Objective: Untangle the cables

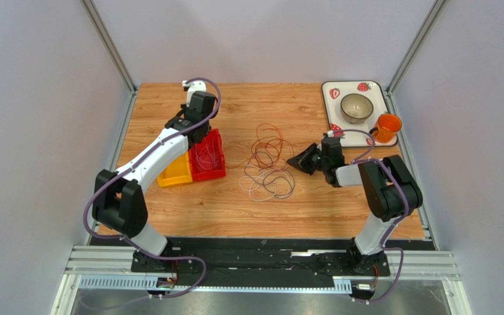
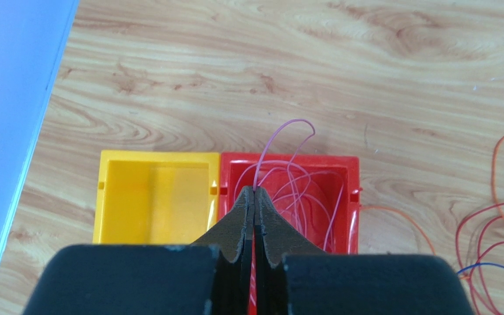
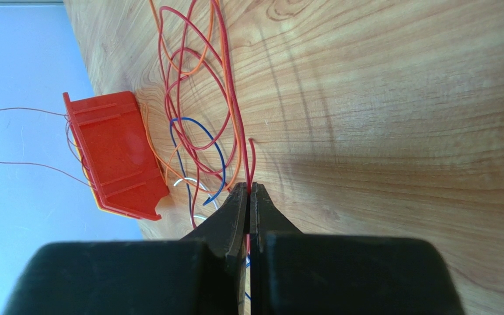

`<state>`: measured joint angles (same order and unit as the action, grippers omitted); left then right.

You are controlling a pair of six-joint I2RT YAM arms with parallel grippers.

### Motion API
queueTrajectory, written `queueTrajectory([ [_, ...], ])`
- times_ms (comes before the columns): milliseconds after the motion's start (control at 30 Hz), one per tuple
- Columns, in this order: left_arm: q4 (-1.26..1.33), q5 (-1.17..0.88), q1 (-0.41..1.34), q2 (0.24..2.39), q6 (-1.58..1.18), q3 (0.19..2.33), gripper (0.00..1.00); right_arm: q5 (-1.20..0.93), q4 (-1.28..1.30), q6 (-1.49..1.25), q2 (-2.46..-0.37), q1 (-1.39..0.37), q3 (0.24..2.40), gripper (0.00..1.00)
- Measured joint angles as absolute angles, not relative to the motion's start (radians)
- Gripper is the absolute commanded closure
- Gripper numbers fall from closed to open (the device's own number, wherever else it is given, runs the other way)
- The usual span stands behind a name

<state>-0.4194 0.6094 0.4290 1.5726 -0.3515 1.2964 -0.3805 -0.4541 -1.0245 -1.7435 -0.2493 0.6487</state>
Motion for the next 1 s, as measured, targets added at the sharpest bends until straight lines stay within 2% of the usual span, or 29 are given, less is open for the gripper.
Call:
queueTrajectory([
  [233,-0.336,0.605,0.429,1.568,-0.347,1.280,1.00,-0.388,-0.458,-1.026,-1.750,-0.245,0.649,1.00],
  [633,-0.248,0.591,0.443,1.465,-0.424,0.944,1.00,-0.398,-0.471,-1.033,-1.755,-0.243,0.650,1.00],
  [1000,-0.273,0.549,0.471,1.384,-0.495,0.912,1.00,-0.403,-0.472,-1.036,-1.764,-0.242,0.650,1.00],
])
